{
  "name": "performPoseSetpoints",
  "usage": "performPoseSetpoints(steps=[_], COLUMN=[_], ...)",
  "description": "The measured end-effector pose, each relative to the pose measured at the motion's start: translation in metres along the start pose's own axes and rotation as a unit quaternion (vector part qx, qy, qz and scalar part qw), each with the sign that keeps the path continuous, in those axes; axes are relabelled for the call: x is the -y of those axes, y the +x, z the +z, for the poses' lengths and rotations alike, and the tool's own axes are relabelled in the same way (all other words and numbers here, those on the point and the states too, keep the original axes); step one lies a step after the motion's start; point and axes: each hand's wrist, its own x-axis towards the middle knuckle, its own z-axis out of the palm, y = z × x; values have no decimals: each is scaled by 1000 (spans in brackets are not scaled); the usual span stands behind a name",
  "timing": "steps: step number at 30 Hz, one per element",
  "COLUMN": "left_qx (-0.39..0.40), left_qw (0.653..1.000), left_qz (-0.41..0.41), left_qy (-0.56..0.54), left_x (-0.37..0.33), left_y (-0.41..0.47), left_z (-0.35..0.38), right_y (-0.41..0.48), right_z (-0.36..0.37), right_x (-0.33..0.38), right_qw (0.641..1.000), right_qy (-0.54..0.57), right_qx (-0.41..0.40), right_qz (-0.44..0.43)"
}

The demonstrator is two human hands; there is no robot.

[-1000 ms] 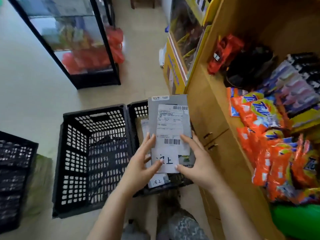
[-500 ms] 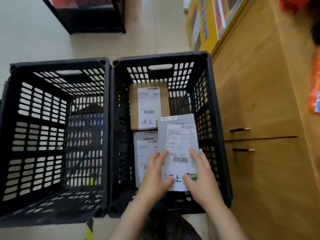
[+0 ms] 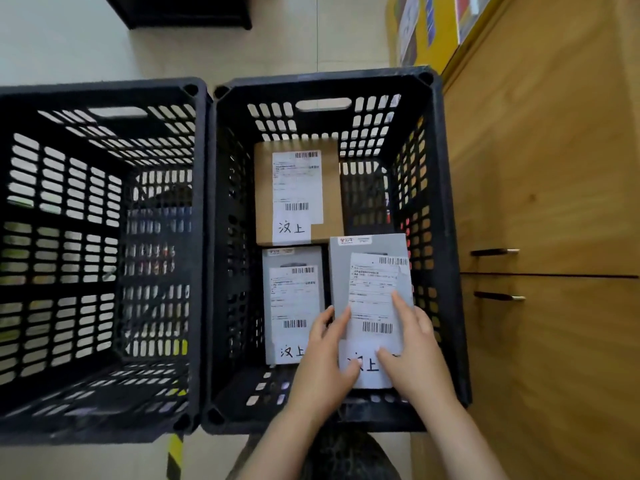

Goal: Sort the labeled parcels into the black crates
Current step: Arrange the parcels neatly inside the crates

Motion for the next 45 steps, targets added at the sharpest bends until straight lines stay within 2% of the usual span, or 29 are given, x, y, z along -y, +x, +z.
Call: performPoseSetpoints(steps=[15,19,21,25,28,34,38,45], left_qx=[24,28,30,53,80,87,48,-52], left_qw=[998,998,993,968,964,969,980,983], left_qz=[-53,-42,-32,-87,-103,-102,-68,20], left_qy=[12,49,112,229,230,209,179,177], left_x=[29,33,38,51,54,53,37,-13], left_y=[40,44,47,58,63,64,61,33], left_z=[8,7,7,7,7,1,-10,-45], right_y=[43,48,53,69,75,78,69,29], right_z=[27,37,39,43,49,51,44,9], right_x=[-11,-14,-14,-17,-21,-21,-5,43], right_qw=[999,997,996,989,979,971,974,985], right_qy=[-6,-30,-52,-78,-126,-171,-148,-107], right_qx=[36,62,73,116,149,162,162,100], right_qz=[11,20,27,49,56,44,59,-91])
